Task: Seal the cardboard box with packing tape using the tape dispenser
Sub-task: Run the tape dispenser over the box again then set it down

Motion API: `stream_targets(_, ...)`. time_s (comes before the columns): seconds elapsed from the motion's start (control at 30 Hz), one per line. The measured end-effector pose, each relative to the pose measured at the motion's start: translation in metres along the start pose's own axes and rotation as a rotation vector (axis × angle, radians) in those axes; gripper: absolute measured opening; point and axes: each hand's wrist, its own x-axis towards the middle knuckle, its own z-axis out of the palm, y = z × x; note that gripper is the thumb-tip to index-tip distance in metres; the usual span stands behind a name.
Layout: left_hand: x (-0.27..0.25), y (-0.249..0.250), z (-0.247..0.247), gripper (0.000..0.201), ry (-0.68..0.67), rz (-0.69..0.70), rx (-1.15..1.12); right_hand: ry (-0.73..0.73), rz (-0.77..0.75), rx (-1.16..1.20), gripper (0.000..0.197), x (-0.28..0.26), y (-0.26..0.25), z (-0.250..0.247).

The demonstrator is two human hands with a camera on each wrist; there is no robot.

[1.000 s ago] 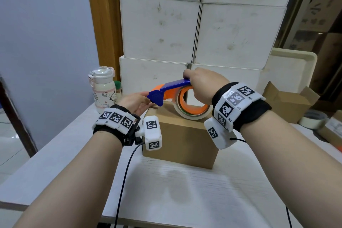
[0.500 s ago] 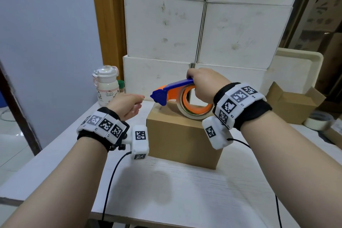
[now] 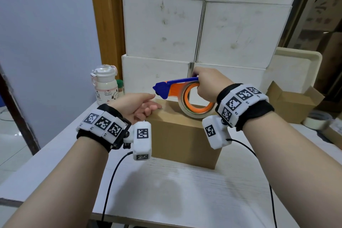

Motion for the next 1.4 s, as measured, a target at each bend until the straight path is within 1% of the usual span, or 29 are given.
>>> stream_targets(0.17, 0.000, -0.002, -0.002, 0.030, -0.078, -0.036, -0.222, 0.014, 0.018, 0.017, 0.034, -0.001, 0.002, 0.001)
stream_targets(0.23, 0.000, -0.002, -0.003, 0.030, -0.091, -0.037, -0.258, 0.014, 0.011, 0.018, 0.033, -0.002, 0.001, 0.001)
stream_targets(0.3, 0.002, 0.001, -0.002, 0.029, -0.060, -0.029, -0.231, 0.011, 0.004, 0.011, 0.033, -0.002, 0.000, 0.001)
stream_targets(0.43, 0.008, 0.006, 0.000, 0.031, 0.027, -0.001, -0.081, 0.010, -0.008, -0.001, 0.034, -0.003, -0.002, 0.000)
stream_targets(0.53, 0.009, 0.008, 0.001, 0.025, 0.017, -0.008, -0.065, 0.009, -0.017, -0.005, 0.034, -0.004, -0.003, -0.001)
stream_targets(0.6, 0.009, 0.009, 0.002, 0.022, 0.030, -0.009, -0.005, 0.009, -0.020, -0.009, 0.035, -0.004, -0.004, -0.001)
stream_targets(0.7, 0.009, 0.009, 0.007, 0.028, 0.068, -0.029, 0.126, 0.011, -0.017, 0.000, 0.035, -0.005, -0.004, -0.002)
stream_targets(0.83, 0.012, 0.010, 0.006, 0.032, 0.075, -0.040, 0.096, 0.014, -0.019, 0.001, 0.034, -0.005, -0.004, -0.002)
stream_targets(1.03, 0.010, 0.011, 0.005, 0.028, 0.070, -0.040, 0.104, 0.006, -0.037, -0.029, 0.034, -0.004, -0.006, -0.001)
stream_targets(1.27, 0.010, 0.009, 0.008, 0.032, 0.057, -0.023, 0.076, 0.011, -0.039, -0.040, 0.035, -0.004, -0.006, 0.000)
stream_targets(1.4, 0.010, 0.009, 0.006, 0.030, 0.052, -0.025, 0.058, 0.015, -0.043, -0.045, 0.034, -0.004, -0.006, 0.000)
